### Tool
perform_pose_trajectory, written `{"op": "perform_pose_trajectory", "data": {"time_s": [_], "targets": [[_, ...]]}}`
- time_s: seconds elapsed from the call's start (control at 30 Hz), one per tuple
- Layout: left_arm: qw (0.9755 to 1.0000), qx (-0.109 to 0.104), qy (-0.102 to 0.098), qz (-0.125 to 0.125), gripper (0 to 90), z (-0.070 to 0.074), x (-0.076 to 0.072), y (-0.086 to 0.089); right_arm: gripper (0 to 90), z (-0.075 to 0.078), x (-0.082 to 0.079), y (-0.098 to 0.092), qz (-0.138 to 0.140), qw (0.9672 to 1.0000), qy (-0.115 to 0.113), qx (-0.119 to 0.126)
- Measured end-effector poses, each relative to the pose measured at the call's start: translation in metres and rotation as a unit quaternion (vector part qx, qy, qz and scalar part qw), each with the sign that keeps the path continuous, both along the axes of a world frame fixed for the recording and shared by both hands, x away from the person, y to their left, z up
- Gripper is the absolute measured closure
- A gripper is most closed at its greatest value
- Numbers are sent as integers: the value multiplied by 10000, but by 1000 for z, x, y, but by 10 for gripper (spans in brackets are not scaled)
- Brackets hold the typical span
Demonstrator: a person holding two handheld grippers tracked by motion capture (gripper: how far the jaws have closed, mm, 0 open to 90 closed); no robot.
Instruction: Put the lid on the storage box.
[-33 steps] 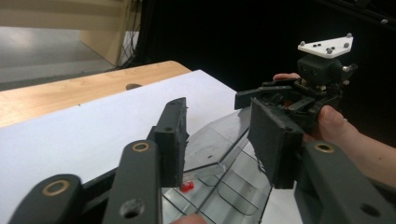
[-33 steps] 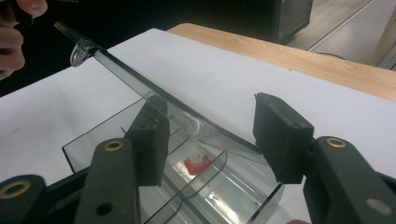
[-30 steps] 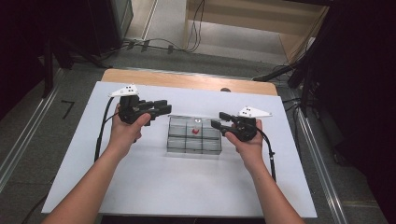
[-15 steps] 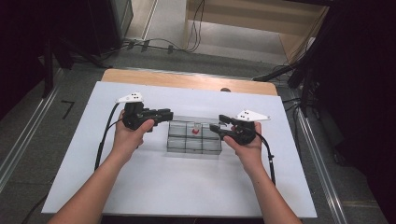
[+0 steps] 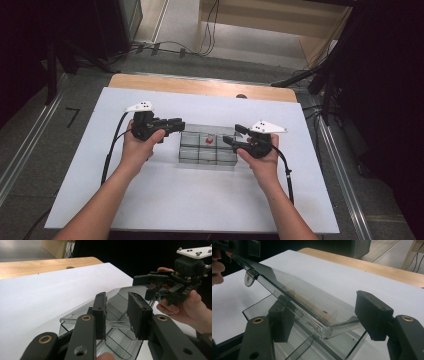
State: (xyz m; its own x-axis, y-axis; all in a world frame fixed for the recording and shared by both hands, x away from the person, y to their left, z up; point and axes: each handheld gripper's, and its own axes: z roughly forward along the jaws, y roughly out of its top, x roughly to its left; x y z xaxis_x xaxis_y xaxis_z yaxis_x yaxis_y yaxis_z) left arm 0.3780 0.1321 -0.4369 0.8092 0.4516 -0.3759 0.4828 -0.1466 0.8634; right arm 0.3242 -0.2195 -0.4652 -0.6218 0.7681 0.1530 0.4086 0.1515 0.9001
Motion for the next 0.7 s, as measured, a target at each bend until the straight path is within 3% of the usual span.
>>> {"op": "perform_pose_trajectory", "data": {"time_s": [0.1,0.7], "targets": [[10000,12,-1,52,633,0,0,1,311,0,0,0,-14,10000,8,-4],[10000,-14,69,30,653,-6,-2,1,280,-3,-7,2,-251,9997,-15,-79]]}}
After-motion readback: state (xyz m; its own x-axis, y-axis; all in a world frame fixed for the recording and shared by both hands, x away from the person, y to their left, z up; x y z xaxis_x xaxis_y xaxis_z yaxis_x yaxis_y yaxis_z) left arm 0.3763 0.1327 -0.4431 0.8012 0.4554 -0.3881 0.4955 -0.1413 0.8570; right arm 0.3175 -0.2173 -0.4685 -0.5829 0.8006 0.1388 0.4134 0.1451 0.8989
